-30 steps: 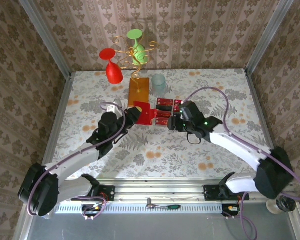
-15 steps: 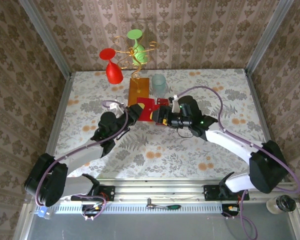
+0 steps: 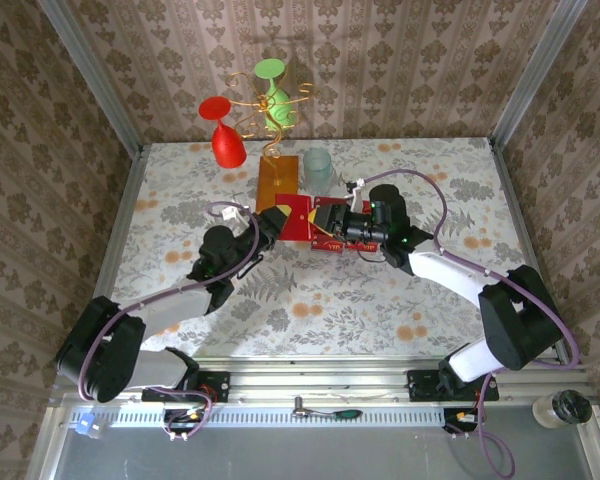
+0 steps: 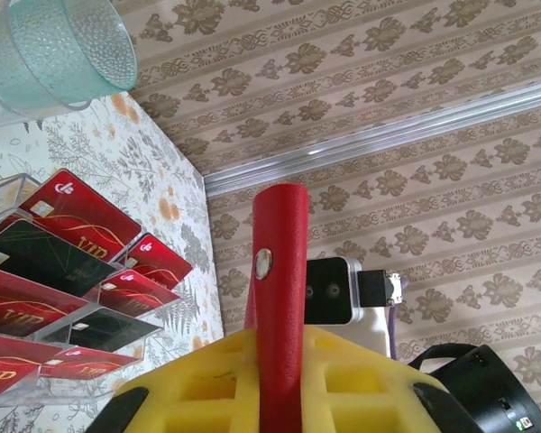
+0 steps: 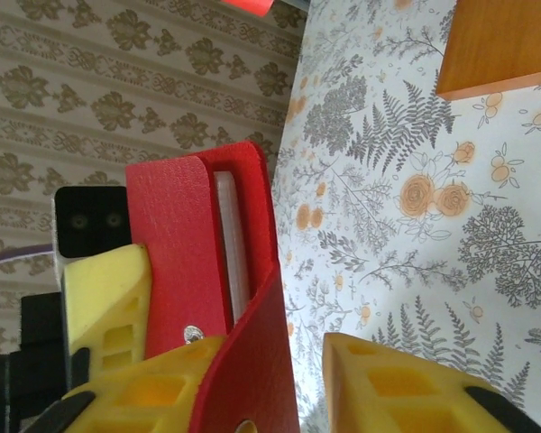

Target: Put the credit cards into the card holder

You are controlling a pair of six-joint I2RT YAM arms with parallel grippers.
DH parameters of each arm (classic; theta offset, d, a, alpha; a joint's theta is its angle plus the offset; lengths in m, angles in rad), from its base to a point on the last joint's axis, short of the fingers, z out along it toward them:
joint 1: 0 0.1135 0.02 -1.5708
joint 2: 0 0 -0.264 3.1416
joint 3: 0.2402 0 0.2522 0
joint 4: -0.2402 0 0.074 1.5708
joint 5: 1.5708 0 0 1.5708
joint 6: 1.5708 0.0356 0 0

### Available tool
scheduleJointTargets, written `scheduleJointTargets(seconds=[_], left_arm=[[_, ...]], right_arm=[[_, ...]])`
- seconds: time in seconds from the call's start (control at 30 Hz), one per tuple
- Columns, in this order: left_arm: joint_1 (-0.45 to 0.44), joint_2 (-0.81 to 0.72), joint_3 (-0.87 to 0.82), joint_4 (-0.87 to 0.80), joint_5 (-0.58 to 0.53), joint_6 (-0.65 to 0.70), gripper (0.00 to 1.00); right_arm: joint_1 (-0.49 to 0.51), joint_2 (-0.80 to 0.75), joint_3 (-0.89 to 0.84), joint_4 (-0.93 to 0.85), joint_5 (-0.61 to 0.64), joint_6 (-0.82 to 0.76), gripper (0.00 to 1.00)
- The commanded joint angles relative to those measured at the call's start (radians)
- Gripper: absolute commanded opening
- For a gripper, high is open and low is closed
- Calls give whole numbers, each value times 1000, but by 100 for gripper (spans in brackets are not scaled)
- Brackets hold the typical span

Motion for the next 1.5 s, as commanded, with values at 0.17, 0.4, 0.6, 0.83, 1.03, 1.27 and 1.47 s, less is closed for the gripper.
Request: scheduleJointTargets(seconds=[0.17,0.4,0.6,0.83,1.03,1.27,1.47], left_arm=[[-8,24,11,127,11,-38,0],[-9,29,16,134,12,-45,0],[-8,29,11,137,10,-46,0],[-9,37,12,150,11,-53,0],[-9,48,17,160,16,-59,0],[-10,58,17,163,17,-60,0],[-8,49,-3,123,18,-16,35]], right_arm=[[-10,24,-26,91,-63,35,25],[-16,23,-53,126,-69,53,19],[-20,25,-58,163,-97,63,15],[-26,45,-52,248,-174,93,18],[-27,66,-38,284,-228,109,13],[-26,73,-38,328,-258,128,0],[-30,43,-63,283,-238,103,0]])
